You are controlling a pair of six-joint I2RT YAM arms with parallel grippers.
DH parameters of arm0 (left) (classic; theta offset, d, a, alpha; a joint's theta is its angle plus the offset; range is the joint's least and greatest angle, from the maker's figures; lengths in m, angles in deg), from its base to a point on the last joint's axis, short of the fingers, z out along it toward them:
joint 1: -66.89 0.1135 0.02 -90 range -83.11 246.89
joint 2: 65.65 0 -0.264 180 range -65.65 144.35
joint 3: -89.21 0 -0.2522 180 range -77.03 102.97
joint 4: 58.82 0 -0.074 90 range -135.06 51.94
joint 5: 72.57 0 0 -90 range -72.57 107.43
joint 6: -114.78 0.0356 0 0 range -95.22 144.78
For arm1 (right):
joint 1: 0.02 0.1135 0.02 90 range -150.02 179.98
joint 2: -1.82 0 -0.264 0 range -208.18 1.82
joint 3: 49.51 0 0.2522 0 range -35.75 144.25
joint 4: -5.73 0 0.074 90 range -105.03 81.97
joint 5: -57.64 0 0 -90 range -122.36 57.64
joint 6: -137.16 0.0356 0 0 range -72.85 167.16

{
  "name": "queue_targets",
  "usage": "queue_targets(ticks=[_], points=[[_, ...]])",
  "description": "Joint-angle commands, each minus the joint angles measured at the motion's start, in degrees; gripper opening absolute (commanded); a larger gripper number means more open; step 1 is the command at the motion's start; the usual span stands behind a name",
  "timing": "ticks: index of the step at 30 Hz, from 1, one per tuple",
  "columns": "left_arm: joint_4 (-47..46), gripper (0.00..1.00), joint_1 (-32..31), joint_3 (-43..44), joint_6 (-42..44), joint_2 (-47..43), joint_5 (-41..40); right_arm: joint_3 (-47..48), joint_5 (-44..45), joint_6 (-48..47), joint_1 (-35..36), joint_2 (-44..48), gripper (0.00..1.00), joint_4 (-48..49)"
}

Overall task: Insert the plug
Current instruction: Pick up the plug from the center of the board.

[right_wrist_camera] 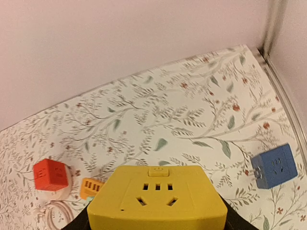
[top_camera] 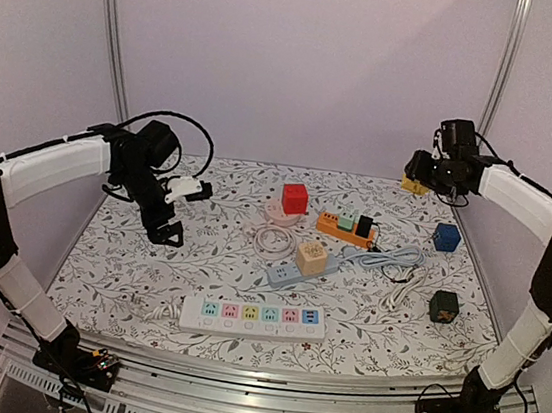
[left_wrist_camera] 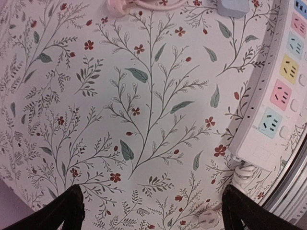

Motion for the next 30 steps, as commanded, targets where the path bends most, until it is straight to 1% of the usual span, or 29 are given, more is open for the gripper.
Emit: queue_targets(ticks=[1,3,5,6,10,12,14,16,17,19,20,22,24,25,27,30], points=[[5.43,1.00,0.38,6.30,0.89,-1.01,5.95,-2.56,-4.55,-15.90,10.50,13.14,0.00,12.53],[7.55,1.00,0.49,9.69,1.06,-0.80,8.04,-3.51,-11.64,-19.70,14.35,16.05,0.00,14.41],[9.37,1.00,0.49,12.46,1.27,-0.84,10.66,-4.22,-13.90,-22.46,18.09,18.76,0.00,16.16],[10.07,0.99,0.44,13.55,1.30,-1.02,11.79,-4.41,-13.24,-23.34,20.14,19.51,0.00,16.79],[10.51,0.99,0.47,16.63,0.37,-2.13,13.67,-6.64,-6.39,-24.64,28.86,22.18,0.00,21.06],[10.10,1.00,0.47,16.87,-0.71,-2.49,14.54,-8.49,-0.55,-23.90,33.56,22.89,0.00,24.39],[8.49,0.99,0.40,16.05,-1.43,-3.27,17.01,-10.31,4.66,-23.69,38.44,22.97,0.00,29.17],[6.16,0.99,-0.07,15.02,-1.43,-4.08,20.69,-11.36,7.57,-23.72,42.24,22.33,0.00,33.61],[5.04,1.00,-0.65,15.13,-1.04,-4.32,21.76,-11.44,11.05,-23.59,44.22,21.46,0.00,35.74],[3.00,0.99,-1.79,17.70,-1.46,-4.16,24.58,-11.15,19.14,-20.60,47.06,19.84,0.00,39.49],[2.09,1.00,-2.07,19.91,-3.04,-3.66,26.45,-10.71,22.37,-18.46,47.56,18.99,0.00,40.55],[-0.44,1.00,-2.06,24.24,-7.64,-2.61,29.59,-9.66,26.83,-11.53,48.00,16.78,0.00,42.55],[-2.99,0.99,-2.11,28.07,-12.45,-1.62,30.13,-7.87,29.48,-4.84,48.40,14.44,0.00,42.66],[-3.54,1.00,-2.20,29.92,-13.88,-1.21,29.79,-6.83,30.80,-3.21,48.72,13.68,0.00,42.59],[-4.28,1.00,-2.31,32.71,-15.55,-0.66,28.98,-4.68,30.95,-0.51,49.21,11.78,0.00,42.50],[-4.68,0.99,-3.00,34.40,-15.96,-0.65,28.13,-2.03,24.54,3.33,49.21,8.81,0.00,43.47]])
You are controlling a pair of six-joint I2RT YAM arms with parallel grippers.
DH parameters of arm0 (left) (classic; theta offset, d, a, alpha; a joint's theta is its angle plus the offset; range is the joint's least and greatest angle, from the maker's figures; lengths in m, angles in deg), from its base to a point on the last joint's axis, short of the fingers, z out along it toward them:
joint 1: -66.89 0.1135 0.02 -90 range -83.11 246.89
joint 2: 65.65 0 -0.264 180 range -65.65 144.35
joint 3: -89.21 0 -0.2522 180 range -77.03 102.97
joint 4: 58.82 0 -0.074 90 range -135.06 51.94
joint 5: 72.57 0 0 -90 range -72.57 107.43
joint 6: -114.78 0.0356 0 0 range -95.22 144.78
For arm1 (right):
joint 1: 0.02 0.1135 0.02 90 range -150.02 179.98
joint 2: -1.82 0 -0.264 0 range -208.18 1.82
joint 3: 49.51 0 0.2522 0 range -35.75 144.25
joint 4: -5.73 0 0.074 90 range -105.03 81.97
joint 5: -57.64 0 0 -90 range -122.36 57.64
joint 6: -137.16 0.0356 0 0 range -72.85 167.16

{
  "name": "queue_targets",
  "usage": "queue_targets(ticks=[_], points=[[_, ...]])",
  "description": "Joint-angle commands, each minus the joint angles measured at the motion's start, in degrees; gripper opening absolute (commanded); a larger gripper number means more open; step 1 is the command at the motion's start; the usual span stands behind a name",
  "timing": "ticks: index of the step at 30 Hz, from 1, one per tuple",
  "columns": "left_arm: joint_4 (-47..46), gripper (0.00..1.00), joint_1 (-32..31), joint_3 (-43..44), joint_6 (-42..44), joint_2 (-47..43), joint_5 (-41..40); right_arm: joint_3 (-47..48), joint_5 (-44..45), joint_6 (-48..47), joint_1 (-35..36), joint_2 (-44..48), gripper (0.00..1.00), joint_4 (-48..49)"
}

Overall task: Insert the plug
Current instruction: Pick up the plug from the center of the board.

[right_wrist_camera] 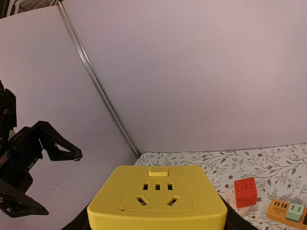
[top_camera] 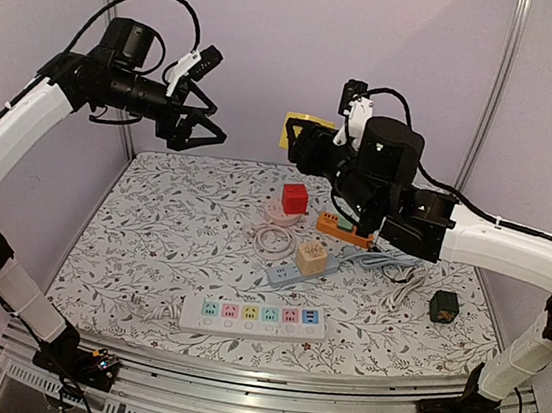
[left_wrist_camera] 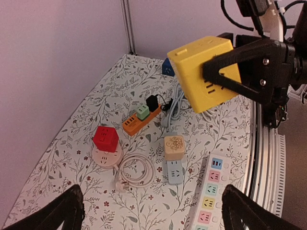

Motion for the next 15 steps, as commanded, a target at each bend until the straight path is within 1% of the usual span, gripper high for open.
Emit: queue_targets(ticks=[1,3,4,7,8,9,11,13,15], points=[[-2.35,1.00,-1.54,2.38,-3.77,0.89,1.15,4.95,-5.69,9.26,0.51,-3.69,0.00,6.66],[-1.00,1.00,-1.85,2.27,-0.80,0.56,3.59,7.27,-18.17,6.73,0.51,-5.24,0.00,10.47],[0.83,1.00,-1.84,2.38,2.04,0.39,5.05,9.13,-22.91,4.75,0.61,-5.81,0.00,9.49],[9.94,1.00,-1.40,3.60,17.78,-0.97,6.27,9.96,-37.51,-3.26,0.48,-5.49,0.00,7.57],[13.49,1.00,-1.08,4.58,23.02,-1.32,6.35,9.11,-42.58,-8.59,0.46,-4.19,0.00,7.02],[16.87,1.00,-0.86,5.33,26.63,-1.59,6.20,8.04,-46.20,-11.96,0.51,-3.33,0.00,6.44],[21.63,1.00,-0.64,6.48,30.78,-2.65,4.52,5.80,-51.26,-18.44,0.46,-1.28,0.00,5.46],[26.34,1.00,-0.64,7.44,33.39,-3.67,4.34,4.34,-54.26,-26.02,0.51,0.73,0.00,4.22],[32.90,0.99,-0.65,9.61,35.06,-4.16,6.30,3.65,-57.96,-29.66,0.52,2.07,0.00,3.54]])
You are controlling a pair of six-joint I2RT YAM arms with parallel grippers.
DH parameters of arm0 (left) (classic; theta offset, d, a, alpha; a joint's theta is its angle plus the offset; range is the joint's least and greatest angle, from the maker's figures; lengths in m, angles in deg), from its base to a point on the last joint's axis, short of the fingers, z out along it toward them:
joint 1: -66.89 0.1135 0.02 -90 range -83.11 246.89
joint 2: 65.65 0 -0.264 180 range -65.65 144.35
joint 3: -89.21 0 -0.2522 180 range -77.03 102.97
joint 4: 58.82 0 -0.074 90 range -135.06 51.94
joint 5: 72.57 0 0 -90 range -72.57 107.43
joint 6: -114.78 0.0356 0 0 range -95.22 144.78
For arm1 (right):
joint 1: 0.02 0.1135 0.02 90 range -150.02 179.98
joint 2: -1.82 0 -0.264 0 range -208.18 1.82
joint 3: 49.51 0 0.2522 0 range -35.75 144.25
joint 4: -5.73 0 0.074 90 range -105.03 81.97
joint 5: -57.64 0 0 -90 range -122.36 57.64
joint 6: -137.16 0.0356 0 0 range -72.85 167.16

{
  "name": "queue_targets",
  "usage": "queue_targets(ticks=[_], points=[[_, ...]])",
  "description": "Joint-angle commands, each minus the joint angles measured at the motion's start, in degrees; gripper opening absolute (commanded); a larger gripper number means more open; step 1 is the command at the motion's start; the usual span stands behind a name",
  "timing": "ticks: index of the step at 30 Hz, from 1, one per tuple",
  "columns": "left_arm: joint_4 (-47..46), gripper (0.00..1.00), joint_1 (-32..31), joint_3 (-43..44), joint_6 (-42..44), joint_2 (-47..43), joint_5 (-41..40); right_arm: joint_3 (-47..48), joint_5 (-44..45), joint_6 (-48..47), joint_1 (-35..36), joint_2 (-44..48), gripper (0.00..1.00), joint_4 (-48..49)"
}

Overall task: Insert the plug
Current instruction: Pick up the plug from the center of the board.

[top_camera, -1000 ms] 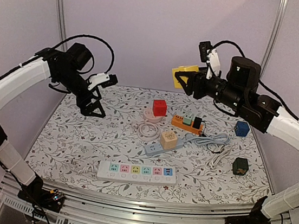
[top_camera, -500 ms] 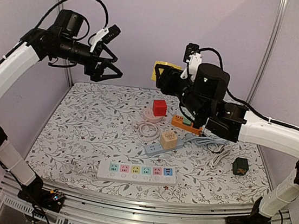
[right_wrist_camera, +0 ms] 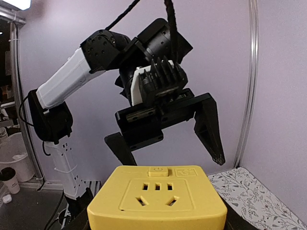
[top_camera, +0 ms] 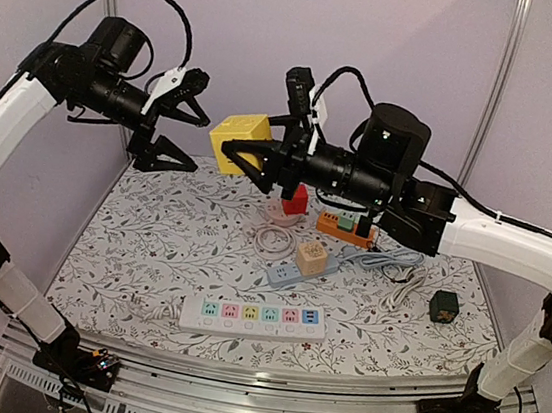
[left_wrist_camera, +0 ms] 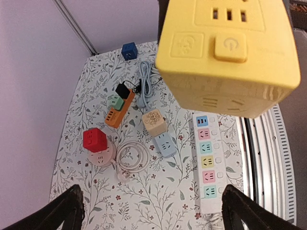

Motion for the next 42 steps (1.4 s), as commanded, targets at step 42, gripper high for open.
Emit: queue_targets(ticks=[42], points=[[-22.17,0.85,-19.40,-7.47,-17.24,-11.62,9.97,-0.58,-11.64,-22.70,4.65,2.34,0.00,16.71]])
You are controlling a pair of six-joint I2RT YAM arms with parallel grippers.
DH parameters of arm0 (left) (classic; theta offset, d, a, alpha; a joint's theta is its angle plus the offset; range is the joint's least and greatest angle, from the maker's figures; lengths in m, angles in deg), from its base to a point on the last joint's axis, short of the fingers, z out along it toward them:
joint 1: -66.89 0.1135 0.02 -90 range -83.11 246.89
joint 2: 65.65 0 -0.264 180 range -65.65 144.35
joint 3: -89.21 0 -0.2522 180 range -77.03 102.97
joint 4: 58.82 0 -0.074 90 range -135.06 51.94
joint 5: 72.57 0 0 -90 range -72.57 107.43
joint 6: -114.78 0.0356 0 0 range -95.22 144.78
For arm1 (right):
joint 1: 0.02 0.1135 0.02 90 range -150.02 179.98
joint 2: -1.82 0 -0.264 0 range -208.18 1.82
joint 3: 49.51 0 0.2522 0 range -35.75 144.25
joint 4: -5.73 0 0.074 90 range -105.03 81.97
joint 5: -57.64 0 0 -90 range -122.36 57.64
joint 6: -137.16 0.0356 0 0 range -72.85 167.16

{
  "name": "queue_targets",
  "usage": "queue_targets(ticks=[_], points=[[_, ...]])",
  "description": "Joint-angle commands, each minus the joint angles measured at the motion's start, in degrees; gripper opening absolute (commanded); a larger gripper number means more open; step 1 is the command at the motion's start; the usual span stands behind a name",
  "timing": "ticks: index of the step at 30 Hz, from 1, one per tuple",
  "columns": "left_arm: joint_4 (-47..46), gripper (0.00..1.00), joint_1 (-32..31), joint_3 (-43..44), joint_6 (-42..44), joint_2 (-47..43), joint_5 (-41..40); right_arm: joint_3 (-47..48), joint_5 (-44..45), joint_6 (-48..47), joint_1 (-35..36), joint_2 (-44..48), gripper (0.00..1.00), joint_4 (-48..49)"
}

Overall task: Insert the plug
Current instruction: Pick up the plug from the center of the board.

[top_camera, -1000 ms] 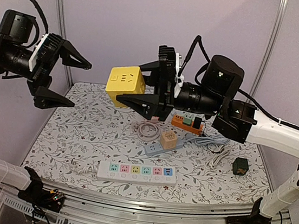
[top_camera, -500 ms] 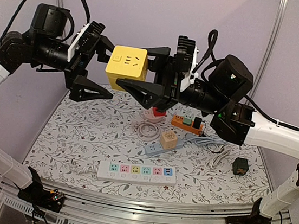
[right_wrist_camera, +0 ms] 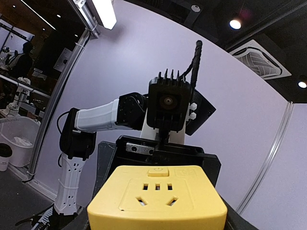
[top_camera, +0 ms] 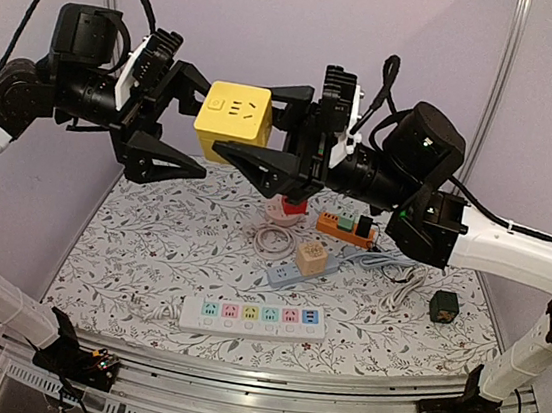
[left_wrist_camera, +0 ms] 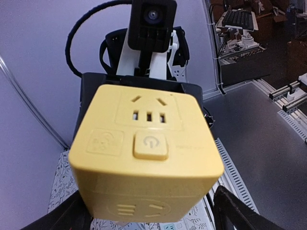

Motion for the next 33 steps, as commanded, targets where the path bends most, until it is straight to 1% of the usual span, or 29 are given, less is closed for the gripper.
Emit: queue_targets(ticks=[1,3,6,7,10,13,15,17,18,19,22,23,24,25,26,27,28,29,32,33], points=[[-1.11,0.85,-1.18,0.25,-2.34,-0.07,0.26,0.43,1.66,-0.32,-0.02,-0.63,0.00,1.81],[-1.61,0.84,-1.26,0.33,-3.09,0.05,0.44,0.51,1.17,-0.17,-0.04,-0.62,0.00,1.70],[-1.74,0.77,-1.47,0.51,-3.12,0.23,0.88,0.60,1.08,0.08,-0.06,-0.72,0.00,1.65],[-1.79,0.73,-1.60,0.59,-3.08,0.33,0.86,0.73,1.01,0.18,-0.04,-0.89,0.00,1.61],[-1.75,0.59,-1.87,0.77,-3.02,0.58,0.86,1.10,0.91,0.57,-0.04,-1.24,0.00,1.45],[-1.77,0.44,-2.14,0.84,-3.50,0.82,0.86,1.66,0.73,0.88,-0.06,-1.81,0.00,1.52],[-1.80,0.32,-2.27,0.93,-4.25,0.87,1.24,2.08,0.69,1.15,0.00,-2.28,0.00,1.52],[-1.74,0.16,-2.36,1.08,-4.72,0.74,1.56,2.12,1.02,1.16,-0.07,-2.63,0.00,1.44],[-1.74,0.06,-2.44,1.17,-4.89,0.70,1.50,1.98,1.30,1.12,-0.02,-2.65,0.00,1.43],[-1.81,0.00,-2.43,1.33,-5.18,0.63,1.11,1.81,1.60,1.01,-0.01,-2.66,0.00,1.39],[-1.70,0.00,-2.37,1.57,-5.83,0.24,-0.18,1.30,2.79,0.73,-0.02,-2.50,0.00,1.27],[-1.65,0.00,-2.36,1.57,-6.07,0.11,-0.50,1.12,3.38,0.72,-0.06,-2.42,0.03,1.09],[-1.57,0.00,-2.29,1.61,-6.40,0.03,-1.11,1.01,4.04,0.56,0.00,-2.28,0.19,0.58],[-1.44,0.00,-2.21,1.60,-6.57,-0.07,-1.55,0.96,4.72,0.39,-0.06,-2.19,0.38,-0.37],[-1.44,0.00,-2.07,1.55,-6.53,-0.26,-1.90,1.04,5.17,0.16,-0.07,-2.01,0.56,-1.54],[-1.31,0.00,-1.90,1.57,-6.43,-0.34,-2.37,1.00,5.70,-0.33,-0.07,-1.84,0.66,-2.65],[-0.94,0.00,-1.66,1.57,-6.01,-0.50,-2.60,0.85,6.30,-0.51,-0.04,-1.38,0.76,-3.54],[-0.37,0.00,-1.44,1.52,-5.49,-0.60,-3.04,0.60,6.86,-0.72,-0.02,-1.04,0.82,-4.40],[1.18,0.00,-0.90,0.75,-4.12,-1.26,-5.29,-0.76,7.98,-1.81,-0.06,1.07,0.96,-6.60],[1.65,0.00,-0.71,0.26,-3.76,-1.66,-6.33,-0.95,8.15,-2.22,-0.06,2.02,0.98,-8.08]])
